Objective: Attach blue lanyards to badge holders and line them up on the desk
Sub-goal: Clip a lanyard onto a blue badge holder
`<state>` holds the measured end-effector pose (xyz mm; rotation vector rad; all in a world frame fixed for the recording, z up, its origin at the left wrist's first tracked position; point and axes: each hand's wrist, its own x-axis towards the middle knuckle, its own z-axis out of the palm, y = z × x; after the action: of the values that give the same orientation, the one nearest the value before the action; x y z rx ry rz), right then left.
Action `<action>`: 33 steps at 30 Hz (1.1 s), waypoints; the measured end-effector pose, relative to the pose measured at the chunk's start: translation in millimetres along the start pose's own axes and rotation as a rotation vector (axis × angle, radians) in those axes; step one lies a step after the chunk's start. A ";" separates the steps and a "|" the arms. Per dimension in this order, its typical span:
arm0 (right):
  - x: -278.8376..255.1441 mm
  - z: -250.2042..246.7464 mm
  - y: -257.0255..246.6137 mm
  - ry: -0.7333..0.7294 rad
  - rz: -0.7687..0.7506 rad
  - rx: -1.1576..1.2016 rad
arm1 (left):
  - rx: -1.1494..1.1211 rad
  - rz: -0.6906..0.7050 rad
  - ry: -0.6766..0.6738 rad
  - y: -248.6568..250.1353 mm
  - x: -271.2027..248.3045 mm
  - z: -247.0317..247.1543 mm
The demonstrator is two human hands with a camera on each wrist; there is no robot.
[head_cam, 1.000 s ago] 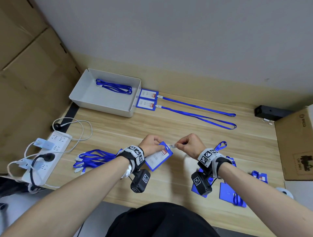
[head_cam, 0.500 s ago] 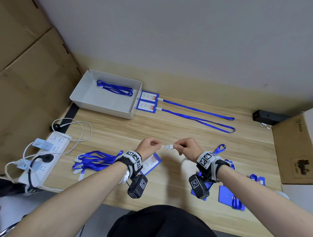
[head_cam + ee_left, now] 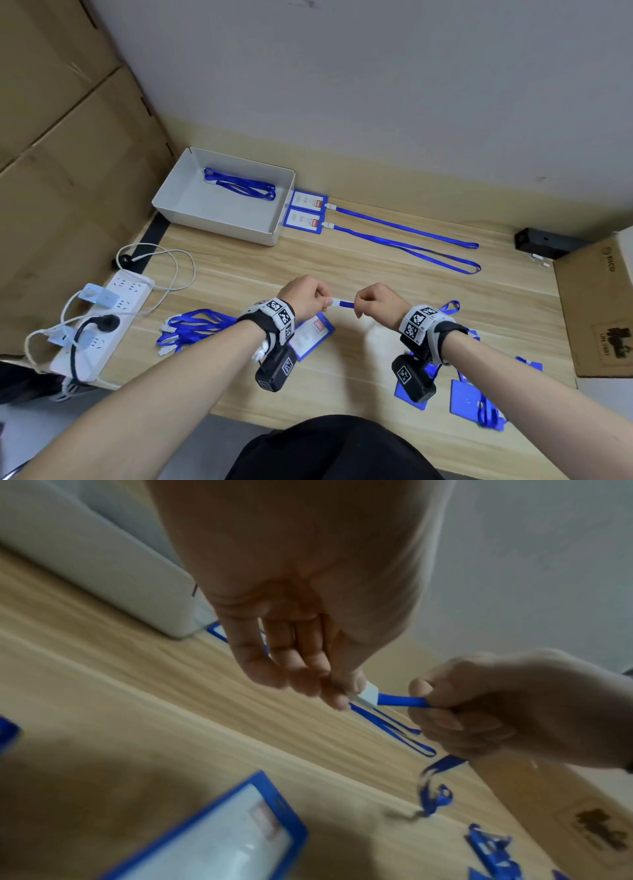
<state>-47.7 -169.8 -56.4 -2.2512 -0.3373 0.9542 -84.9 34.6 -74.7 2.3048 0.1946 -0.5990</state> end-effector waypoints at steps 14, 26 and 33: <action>56.9 -19.4 -100.3 0.121 -0.090 0.362 | -0.191 -0.195 0.265 -64.7 -12.5 -154.7; 59.1 -18.4 -122.7 0.084 -0.229 0.497 | -0.356 -0.214 0.186 -62.1 -6.8 -140.5; 43.3 -19.1 7.7 0.125 -0.142 -0.063 | -0.395 -0.243 0.016 -41.2 38.1 -44.1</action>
<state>-3.8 -164.6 -75.2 -2.2966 -0.4701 0.7353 -48.0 93.5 -91.1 1.9167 0.5556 -0.6019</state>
